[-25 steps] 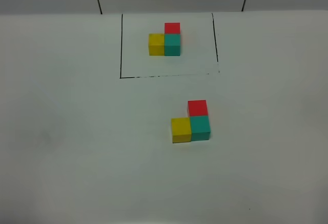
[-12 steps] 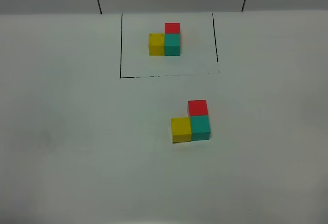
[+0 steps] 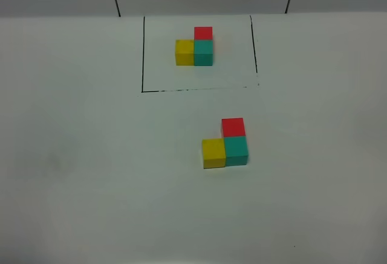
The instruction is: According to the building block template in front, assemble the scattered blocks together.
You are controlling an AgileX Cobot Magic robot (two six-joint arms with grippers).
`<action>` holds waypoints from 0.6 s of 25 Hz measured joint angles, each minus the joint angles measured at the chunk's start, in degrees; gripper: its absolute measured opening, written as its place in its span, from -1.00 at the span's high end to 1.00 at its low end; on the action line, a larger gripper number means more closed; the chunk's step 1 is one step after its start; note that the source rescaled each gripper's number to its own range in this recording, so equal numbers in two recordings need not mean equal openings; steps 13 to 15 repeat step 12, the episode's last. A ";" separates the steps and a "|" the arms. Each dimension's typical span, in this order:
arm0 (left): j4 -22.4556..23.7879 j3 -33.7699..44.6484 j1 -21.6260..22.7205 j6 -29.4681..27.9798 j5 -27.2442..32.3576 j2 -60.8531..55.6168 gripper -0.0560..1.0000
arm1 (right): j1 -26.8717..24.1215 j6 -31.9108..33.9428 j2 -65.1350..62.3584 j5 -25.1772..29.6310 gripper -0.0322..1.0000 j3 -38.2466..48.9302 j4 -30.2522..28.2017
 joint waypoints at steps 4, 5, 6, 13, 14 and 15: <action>0.00 0.00 0.00 0.00 0.00 0.00 -0.50 | 0.00 0.00 0.00 0.00 -0.23 0.00 0.00; 0.00 0.00 0.00 0.00 0.00 0.00 -0.50 | 0.00 0.00 0.00 0.00 -0.23 0.00 0.00; 0.00 0.00 0.00 0.00 0.00 0.00 -0.50 | 0.00 0.00 0.00 0.00 -0.23 0.00 0.00; 0.00 0.00 0.00 0.00 0.00 0.00 -0.50 | 0.00 -0.02 0.00 0.00 -0.23 0.00 0.00; 0.00 0.00 0.00 0.00 0.00 0.00 -0.50 | 0.00 -0.02 0.00 0.00 -0.23 0.00 0.00; 0.00 0.00 0.00 0.00 0.00 0.00 -0.50 | 0.00 -0.02 0.00 0.00 -0.23 0.00 0.00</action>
